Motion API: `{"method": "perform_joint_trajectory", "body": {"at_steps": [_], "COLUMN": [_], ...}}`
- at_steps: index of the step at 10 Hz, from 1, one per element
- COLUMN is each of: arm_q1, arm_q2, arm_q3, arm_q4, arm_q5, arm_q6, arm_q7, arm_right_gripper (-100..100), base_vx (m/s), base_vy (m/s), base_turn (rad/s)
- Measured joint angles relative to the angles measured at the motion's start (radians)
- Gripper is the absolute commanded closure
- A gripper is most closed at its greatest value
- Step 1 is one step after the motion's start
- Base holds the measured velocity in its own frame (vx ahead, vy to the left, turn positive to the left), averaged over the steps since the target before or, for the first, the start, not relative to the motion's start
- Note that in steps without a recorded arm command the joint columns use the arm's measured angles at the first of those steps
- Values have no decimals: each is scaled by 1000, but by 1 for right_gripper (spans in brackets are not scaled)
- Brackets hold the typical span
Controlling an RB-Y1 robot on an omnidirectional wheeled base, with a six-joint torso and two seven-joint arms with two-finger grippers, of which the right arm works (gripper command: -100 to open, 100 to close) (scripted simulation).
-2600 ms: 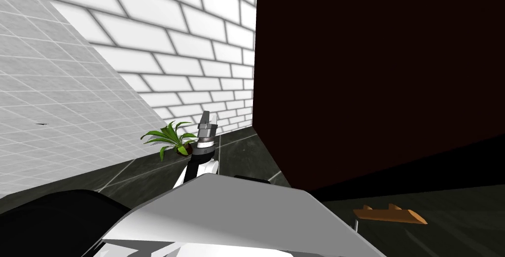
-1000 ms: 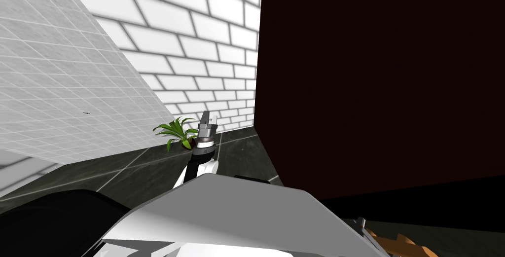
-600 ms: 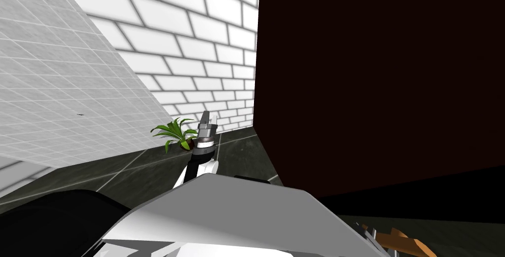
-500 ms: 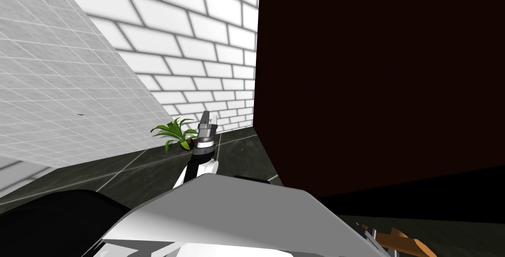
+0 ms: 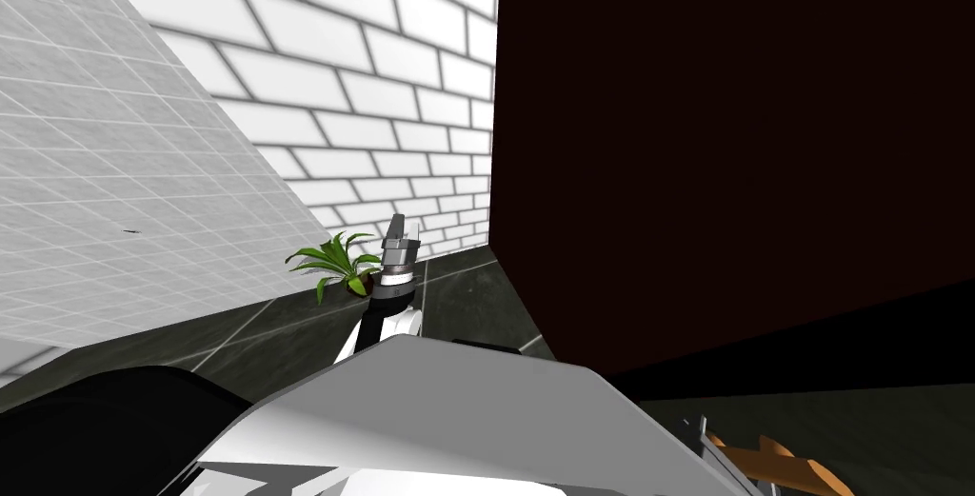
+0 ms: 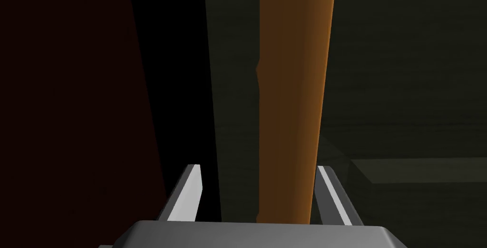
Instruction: Pull the door open
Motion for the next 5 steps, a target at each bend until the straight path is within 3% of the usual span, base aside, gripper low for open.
{"method": "perform_joint_trajectory", "body": {"at_steps": [2,3,5], "arm_q1": [-18,-49,-32], "arm_q2": [-12,-23,-18], "arm_q3": [6,13,10], "arm_q4": [20,67,27], "arm_q5": [31,56,62], "arm_q6": [7,-5,18], "arm_q7": [-25,-52,-43], "arm_right_gripper": [100,100,100], "base_vx": [-159,-126,-68], "base_vy": [126,86,34], "base_turn": [-42,-21,-23]}}
